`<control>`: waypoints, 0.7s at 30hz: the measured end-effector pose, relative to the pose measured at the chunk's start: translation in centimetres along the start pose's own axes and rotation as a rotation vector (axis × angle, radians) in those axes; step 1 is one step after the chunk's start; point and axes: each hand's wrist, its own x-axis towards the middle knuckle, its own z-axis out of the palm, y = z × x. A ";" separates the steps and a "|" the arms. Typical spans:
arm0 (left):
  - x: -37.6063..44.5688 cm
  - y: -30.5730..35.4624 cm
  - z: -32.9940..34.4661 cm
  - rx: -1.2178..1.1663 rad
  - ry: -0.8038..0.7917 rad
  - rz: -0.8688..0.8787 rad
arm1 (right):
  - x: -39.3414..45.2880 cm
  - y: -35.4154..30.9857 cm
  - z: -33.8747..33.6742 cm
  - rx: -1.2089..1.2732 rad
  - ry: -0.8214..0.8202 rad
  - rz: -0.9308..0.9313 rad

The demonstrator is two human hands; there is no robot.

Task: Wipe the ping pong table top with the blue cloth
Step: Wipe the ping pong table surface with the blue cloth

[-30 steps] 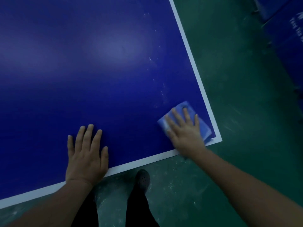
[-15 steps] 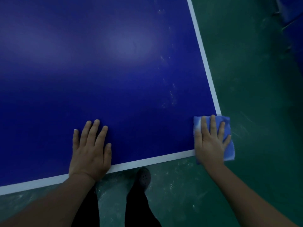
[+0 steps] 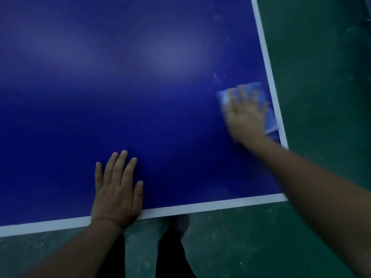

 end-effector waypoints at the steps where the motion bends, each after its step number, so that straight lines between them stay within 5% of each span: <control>1: 0.0 0.0 0.0 0.002 -0.009 0.007 | 1.2 2.7 -0.7 0.063 -0.020 0.131; 4: 0.0 -0.1 0.0 0.013 -0.032 0.012 | -1.2 3.2 -1.0 0.158 -0.021 0.211; 10: 0.0 -0.3 0.3 0.016 -0.029 0.029 | -19.7 -0.4 2.4 0.090 -0.087 -0.139; 13: 0.1 -0.4 0.2 0.021 -0.042 0.027 | -13.3 2.2 1.2 0.053 -0.113 -0.181; 17: 0.0 -0.3 0.1 0.036 -0.059 0.029 | -0.9 3.9 -0.7 0.093 -0.049 -0.010; 21: 0.1 -0.2 -0.1 0.034 -0.064 0.016 | -0.6 5.1 -0.6 0.101 -0.025 0.038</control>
